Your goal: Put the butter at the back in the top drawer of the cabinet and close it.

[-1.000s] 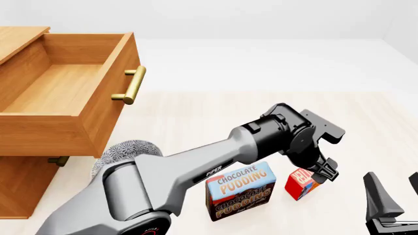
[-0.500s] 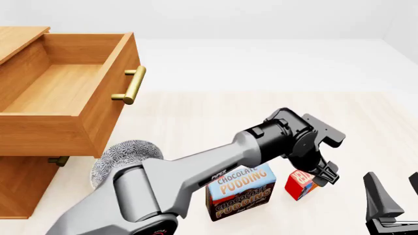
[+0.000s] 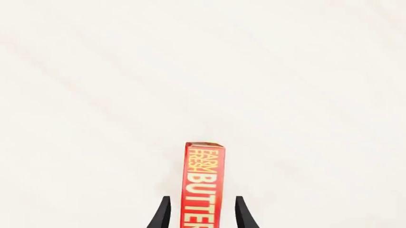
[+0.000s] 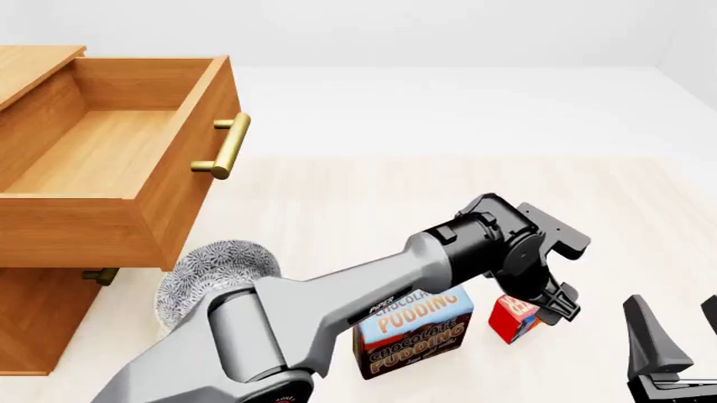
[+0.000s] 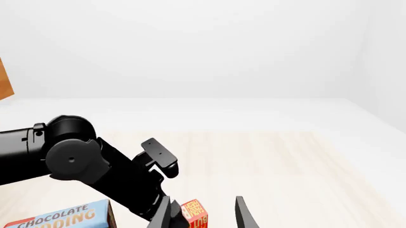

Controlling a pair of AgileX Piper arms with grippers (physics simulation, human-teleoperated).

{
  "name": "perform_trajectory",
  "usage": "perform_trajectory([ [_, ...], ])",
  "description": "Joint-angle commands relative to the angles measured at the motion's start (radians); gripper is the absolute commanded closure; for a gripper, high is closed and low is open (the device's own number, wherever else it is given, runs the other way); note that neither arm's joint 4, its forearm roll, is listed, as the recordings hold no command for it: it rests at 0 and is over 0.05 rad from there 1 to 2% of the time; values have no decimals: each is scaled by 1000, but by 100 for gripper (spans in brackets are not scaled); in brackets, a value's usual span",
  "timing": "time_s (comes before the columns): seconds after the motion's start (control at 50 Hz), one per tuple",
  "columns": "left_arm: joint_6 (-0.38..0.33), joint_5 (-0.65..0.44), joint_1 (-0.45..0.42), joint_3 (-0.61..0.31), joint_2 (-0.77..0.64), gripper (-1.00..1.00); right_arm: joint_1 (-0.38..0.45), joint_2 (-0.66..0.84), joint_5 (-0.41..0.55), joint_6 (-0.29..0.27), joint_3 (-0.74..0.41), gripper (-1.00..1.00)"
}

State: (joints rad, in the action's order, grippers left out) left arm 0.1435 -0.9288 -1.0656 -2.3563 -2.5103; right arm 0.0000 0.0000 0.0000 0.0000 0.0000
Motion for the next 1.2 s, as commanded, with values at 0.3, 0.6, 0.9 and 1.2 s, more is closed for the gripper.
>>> perform_trajectory([
  [0.3, 16, -2, -2, -29, -40, -100, 0, 0, 0, 0, 0, -100],
  [0.6, 25, -7, -3, -53, -70, -100, 0, 0, 0, 0, 0, -100],
  [0.9, 37, -14, -5, -80, -98, -100, 0, 0, 0, 0, 0, -100],
  [1.2, 44, -20, -8, -102, -124, -100, 0, 0, 0, 0, 0, -100],
])
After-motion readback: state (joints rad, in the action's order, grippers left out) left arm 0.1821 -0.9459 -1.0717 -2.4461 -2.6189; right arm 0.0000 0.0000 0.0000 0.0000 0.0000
